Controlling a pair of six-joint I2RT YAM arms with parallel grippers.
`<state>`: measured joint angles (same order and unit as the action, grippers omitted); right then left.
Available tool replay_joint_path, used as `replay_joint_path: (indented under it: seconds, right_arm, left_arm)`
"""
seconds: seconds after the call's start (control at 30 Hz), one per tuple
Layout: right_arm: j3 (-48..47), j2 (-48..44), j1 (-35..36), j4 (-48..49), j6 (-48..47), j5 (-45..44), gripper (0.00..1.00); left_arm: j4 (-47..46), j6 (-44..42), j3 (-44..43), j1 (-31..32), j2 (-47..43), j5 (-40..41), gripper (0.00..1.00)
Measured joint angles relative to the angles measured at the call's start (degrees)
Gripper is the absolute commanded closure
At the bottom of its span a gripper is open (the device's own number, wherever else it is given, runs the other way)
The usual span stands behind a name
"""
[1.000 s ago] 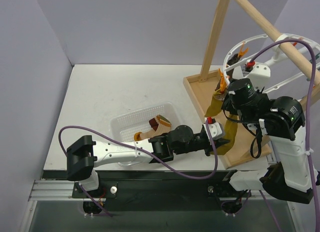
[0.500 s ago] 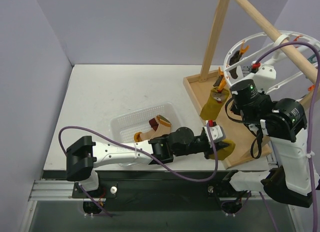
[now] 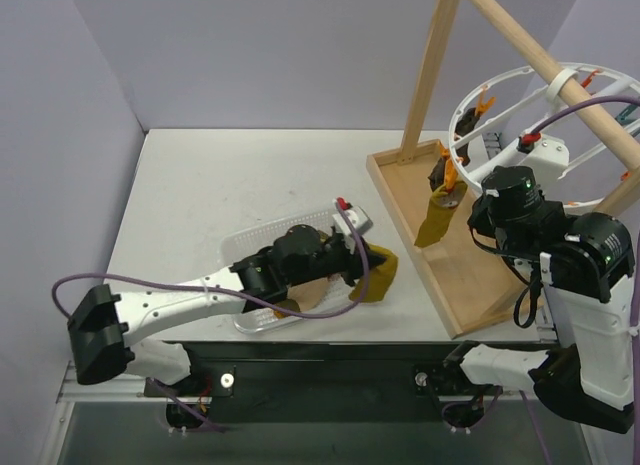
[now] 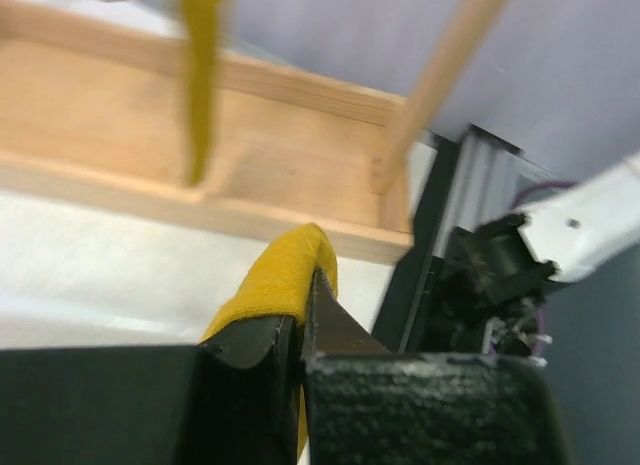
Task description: Remove the socks clipped to the hanger
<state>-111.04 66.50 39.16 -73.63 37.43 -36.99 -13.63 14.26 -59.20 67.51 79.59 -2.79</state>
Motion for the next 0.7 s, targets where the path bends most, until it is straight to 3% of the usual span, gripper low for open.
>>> replay_joint_path:
  seconds: [0.17, 0.23, 0.27, 0.37, 0.5, 0.7]
  right_arm:
    - [0.0, -0.98, -0.72, 0.24, -0.37, 1.51, 1.0]
    - [0.0, -1.16, -0.9, 0.5, -0.5, 1.97, 1.0]
    - [0.0, -1.16, -0.92, 0.59, -0.66, 2.14, 1.0]
    - [-0.26, -1.14, -1.07, 0.76, -1.16, 2.86, 1.0]
    - [-0.35, -1.14, -1.31, 1.29, -1.51, 3.78, 0.99]
    - [0.02, -1.55, -1.73, 1.7, -1.53, 4.46, 0.98]
  left_arm:
    - [6.32, 4.31, 3.63, -11.61, -9.86, -0.33, 0.93]
    - [8.94, 4.79, 3.96, -14.47, -12.66, 0.28, 0.76]
    - [10.64, 4.96, 4.0, -15.72, -14.08, 0.66, 0.58]
    - [15.54, 5.51, 4.11, -19.56, -17.25, 2.21, 0.4]
    - [19.93, 6.32, 5.05, -22.03, -18.6, 3.45, 0.33]
    - [22.91, 6.84, 8.52, -23.12, -18.93, 4.02, 0.14]
